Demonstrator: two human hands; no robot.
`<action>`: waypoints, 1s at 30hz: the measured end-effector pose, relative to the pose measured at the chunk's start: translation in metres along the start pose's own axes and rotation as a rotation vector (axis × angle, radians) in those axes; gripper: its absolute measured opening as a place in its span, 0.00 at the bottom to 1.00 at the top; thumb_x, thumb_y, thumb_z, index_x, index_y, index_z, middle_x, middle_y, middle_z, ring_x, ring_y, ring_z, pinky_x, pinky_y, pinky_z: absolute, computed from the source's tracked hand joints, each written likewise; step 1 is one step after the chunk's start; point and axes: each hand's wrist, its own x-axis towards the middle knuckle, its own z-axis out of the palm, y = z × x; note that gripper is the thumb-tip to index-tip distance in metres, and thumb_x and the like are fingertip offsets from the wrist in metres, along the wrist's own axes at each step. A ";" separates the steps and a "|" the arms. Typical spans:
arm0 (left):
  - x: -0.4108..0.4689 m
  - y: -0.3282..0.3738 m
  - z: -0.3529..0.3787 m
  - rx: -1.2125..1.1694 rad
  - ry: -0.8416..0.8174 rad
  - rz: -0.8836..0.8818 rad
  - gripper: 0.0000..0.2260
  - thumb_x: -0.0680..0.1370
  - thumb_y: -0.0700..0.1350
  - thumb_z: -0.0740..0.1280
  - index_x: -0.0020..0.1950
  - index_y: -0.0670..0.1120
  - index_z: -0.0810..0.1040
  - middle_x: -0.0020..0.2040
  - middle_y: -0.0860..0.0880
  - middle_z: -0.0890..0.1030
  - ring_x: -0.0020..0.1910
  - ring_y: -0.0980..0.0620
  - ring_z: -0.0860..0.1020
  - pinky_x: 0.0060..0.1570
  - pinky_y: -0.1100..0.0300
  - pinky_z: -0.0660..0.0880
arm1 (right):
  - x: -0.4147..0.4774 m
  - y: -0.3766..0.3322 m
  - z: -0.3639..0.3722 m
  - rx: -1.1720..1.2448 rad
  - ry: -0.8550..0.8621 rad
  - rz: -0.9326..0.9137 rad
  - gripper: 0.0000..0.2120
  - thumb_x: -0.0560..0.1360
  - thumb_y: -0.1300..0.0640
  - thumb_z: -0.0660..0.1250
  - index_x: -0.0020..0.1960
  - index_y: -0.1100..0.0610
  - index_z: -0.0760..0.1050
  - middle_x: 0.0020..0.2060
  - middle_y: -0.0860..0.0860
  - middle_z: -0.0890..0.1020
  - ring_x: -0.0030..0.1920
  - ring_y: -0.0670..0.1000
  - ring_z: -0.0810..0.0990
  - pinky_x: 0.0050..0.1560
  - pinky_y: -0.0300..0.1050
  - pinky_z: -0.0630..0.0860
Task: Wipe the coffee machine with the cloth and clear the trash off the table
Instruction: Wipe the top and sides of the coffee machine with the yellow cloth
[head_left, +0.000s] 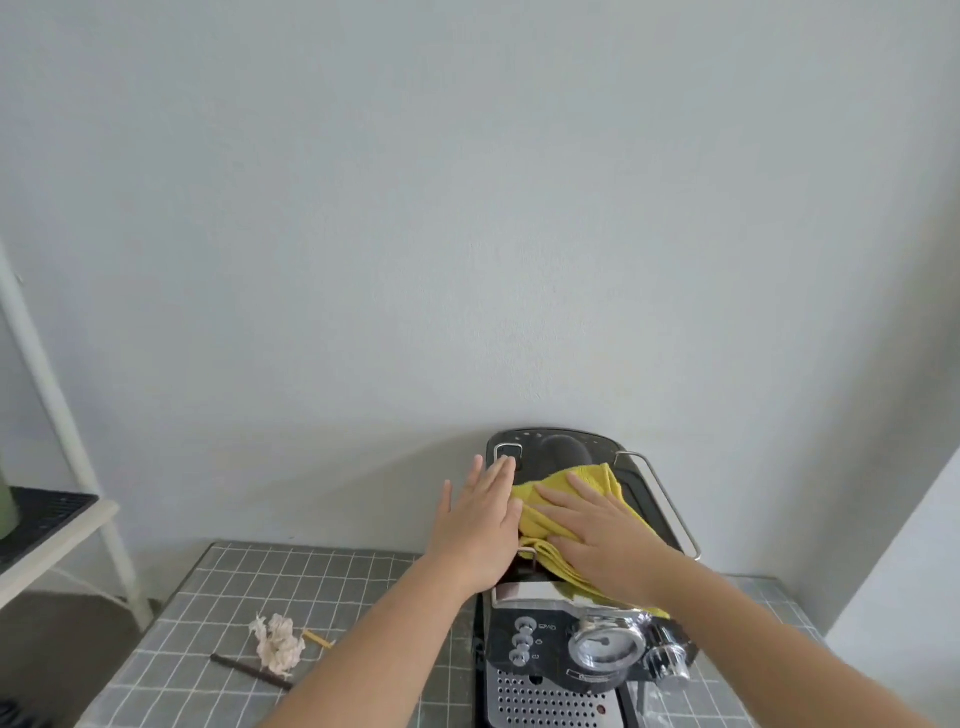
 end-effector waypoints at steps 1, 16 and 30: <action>0.000 0.000 0.000 0.004 0.000 0.001 0.23 0.84 0.49 0.44 0.79 0.52 0.41 0.79 0.57 0.42 0.77 0.56 0.35 0.75 0.50 0.35 | 0.000 0.007 -0.001 0.028 0.003 0.018 0.24 0.82 0.47 0.47 0.76 0.41 0.48 0.78 0.41 0.48 0.78 0.49 0.39 0.76 0.53 0.41; 0.031 0.000 -0.018 0.190 -0.141 -0.028 0.26 0.84 0.52 0.44 0.79 0.47 0.39 0.79 0.54 0.38 0.77 0.53 0.36 0.75 0.47 0.35 | 0.098 0.008 -0.011 0.009 0.108 0.460 0.29 0.80 0.47 0.45 0.78 0.57 0.44 0.78 0.57 0.49 0.77 0.60 0.48 0.75 0.56 0.50; 0.028 -0.007 -0.010 0.100 -0.064 -0.009 0.25 0.84 0.47 0.46 0.78 0.51 0.38 0.78 0.58 0.37 0.77 0.53 0.34 0.74 0.47 0.35 | 0.113 0.020 -0.025 -0.146 0.039 0.590 0.36 0.76 0.37 0.45 0.76 0.60 0.51 0.74 0.60 0.61 0.71 0.61 0.65 0.64 0.54 0.67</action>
